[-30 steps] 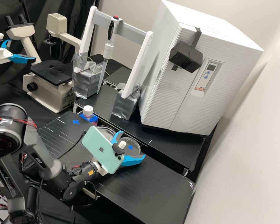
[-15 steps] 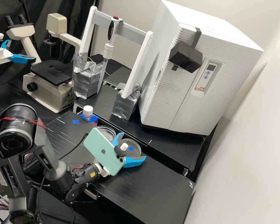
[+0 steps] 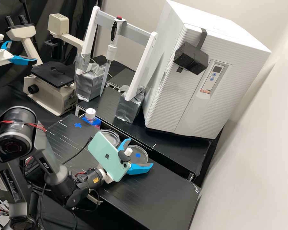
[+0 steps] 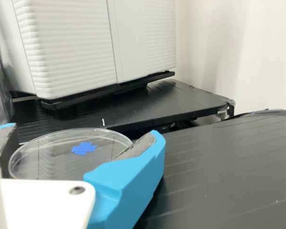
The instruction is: Open the lid
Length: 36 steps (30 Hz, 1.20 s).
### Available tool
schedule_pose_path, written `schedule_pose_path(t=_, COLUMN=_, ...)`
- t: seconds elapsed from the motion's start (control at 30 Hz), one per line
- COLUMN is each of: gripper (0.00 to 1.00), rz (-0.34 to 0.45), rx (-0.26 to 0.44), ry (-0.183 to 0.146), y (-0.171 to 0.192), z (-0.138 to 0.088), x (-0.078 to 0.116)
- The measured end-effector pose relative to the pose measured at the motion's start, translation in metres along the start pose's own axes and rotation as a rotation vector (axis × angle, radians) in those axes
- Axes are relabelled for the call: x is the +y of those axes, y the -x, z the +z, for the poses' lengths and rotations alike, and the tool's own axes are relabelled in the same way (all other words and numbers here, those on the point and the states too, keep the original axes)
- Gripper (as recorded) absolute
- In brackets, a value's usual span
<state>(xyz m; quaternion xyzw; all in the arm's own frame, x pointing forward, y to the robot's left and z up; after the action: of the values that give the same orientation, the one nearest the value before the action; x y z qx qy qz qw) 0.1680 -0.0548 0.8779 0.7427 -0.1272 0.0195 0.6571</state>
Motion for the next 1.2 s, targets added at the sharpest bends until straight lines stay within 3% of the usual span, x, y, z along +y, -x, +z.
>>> schedule_pose_path(t=0.07, gripper=0.00, rz=-0.001, rx=0.000, ry=0.014, y=-0.001, z=-0.001, x=-0.001)
schedule_pose_path(t=0.1, gripper=1.00, rz=-0.004, rx=0.002, ry=0.017, y=-0.001, z=-0.001, x=-0.001)
schedule_pose_path(t=0.33, gripper=1.00, rz=-0.024, rx=0.016, ry=0.049, y=-0.002, z=-0.004, x=-0.006)
schedule_pose_path(t=0.73, gripper=1.00, rz=-0.014, rx=0.010, ry=0.045, y=-0.002, z=-0.003, x=-0.005)
schedule_pose_path(t=0.9, gripper=1.00, rz=0.026, rx=0.041, ry=0.056, y=0.003, z=-0.012, x=0.002)
schedule_pose_path(t=1.2, gripper=1.00, rz=0.139, rx=0.149, ry=0.013, y=0.020, z=-0.038, x=0.019)
